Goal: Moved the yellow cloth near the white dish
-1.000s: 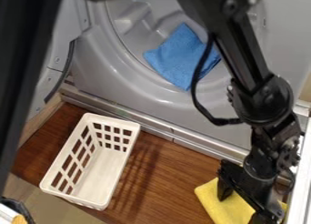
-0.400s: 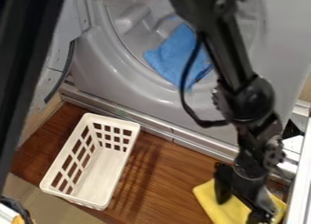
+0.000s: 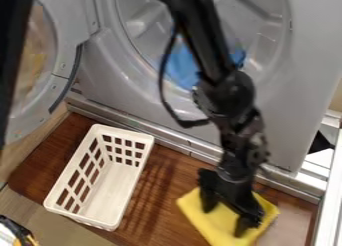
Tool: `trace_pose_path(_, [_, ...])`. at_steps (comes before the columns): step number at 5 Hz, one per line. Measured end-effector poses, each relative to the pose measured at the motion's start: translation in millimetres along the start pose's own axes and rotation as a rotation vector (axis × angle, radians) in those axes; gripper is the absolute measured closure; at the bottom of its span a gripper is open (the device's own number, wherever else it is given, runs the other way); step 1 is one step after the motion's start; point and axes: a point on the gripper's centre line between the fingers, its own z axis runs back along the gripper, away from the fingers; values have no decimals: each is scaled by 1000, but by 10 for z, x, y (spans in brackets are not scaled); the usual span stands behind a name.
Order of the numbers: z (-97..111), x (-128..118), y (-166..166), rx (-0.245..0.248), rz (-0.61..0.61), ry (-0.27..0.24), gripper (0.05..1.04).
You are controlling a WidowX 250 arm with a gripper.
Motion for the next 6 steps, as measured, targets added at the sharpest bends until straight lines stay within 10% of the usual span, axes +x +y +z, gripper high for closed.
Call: trace_pose_path(6, [211,-60,451,-25,137,-2,85])
